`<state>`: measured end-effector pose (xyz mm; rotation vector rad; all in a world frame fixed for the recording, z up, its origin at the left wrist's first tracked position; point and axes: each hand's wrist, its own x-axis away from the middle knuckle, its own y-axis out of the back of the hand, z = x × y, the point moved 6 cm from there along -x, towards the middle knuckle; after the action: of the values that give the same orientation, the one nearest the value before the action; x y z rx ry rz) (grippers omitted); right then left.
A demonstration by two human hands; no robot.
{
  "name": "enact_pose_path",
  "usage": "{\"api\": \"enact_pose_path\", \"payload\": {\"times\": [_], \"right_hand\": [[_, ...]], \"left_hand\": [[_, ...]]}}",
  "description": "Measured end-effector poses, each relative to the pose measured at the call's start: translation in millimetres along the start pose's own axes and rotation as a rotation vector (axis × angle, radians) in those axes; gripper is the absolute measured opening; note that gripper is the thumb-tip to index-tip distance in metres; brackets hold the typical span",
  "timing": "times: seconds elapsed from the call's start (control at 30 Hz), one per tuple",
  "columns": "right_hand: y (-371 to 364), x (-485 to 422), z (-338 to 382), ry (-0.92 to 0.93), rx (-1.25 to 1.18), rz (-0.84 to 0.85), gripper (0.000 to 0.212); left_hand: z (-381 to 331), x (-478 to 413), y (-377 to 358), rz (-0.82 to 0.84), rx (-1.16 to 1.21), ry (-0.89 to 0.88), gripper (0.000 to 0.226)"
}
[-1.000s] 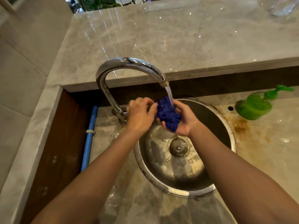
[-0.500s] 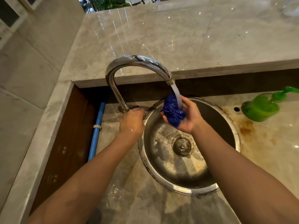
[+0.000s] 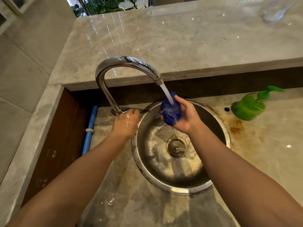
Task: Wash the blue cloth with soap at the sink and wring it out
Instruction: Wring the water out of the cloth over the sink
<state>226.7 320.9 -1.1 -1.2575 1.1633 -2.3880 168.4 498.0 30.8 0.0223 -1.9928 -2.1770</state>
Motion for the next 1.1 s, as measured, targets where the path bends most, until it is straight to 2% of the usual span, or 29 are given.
{"api": "enact_pose_path", "payload": {"times": [0.1, 0.23, 0.4, 0.53, 0.6, 0.63, 0.7, 0.73, 0.8, 0.87, 0.97, 1.03, 1.1], "right_hand": [[2.0, 0.6, 5.5, 0.068, 0.046, -0.021, 0.062], [-2.6, 6.8, 4.1, 0.114, 0.124, 0.040, 0.057], [-11.1, 27.2, 10.2, 0.163, 0.256, 0.044, 0.051], [-16.4, 45.0, 18.2, 0.217, 0.425, 0.023, 0.047], [-16.9, 50.4, 21.9, 0.250, 0.467, -0.002, 0.048], [-15.7, 51.7, 23.4, 0.267, 0.474, -0.028, 0.046], [-15.3, 55.3, 25.5, 0.324, 0.495, -0.084, 0.038], [-16.2, 57.5, 27.0, 0.366, 0.537, -0.112, 0.033], [-21.7, 66.2, 33.2, 0.486, 0.682, -0.160, 0.023], [-29.9, 79.1, 45.4, 0.661, 0.938, -0.186, 0.023], [-45.2, 97.3, 62.2, 0.874, 1.354, -0.134, 0.016], [-52.6, 105.8, 67.8, 0.898, 1.366, -0.044, 0.002], [-55.5, 110.7, 72.5, 0.938, 1.262, -0.089, 0.006]], "left_hand": [[4.6, -12.6, 15.7, 0.011, -0.002, 0.049, 0.040], [15.1, -24.7, 23.5, 0.032, 0.006, 0.091, 0.040], [23.3, -34.8, 37.0, -0.083, 0.042, 0.182, 0.028], [9.8, -35.0, 52.5, -0.121, 0.125, 0.248, 0.029], [-15.7, -28.3, 53.0, -0.056, 0.405, 0.263, 0.033], [-35.1, -22.7, 44.5, 0.081, 0.678, 0.269, 0.046], [-86.6, -0.6, 25.9, 0.557, 1.371, 0.376, 0.074], [-110.7, 11.7, 26.7, 0.771, 1.666, 0.431, 0.079], [-139.1, 24.5, 37.0, 0.977, 2.050, 0.478, 0.078], [-147.3, 26.0, 47.1, 1.008, 2.153, 0.444, 0.078], [-145.6, 19.1, 60.5, 0.981, 2.109, 0.383, 0.073], [-146.1, 17.2, 72.8, 0.951, 1.988, 0.352, 0.069], [-150.0, 13.7, 81.2, 0.819, 1.839, 0.402, 0.070]]}}
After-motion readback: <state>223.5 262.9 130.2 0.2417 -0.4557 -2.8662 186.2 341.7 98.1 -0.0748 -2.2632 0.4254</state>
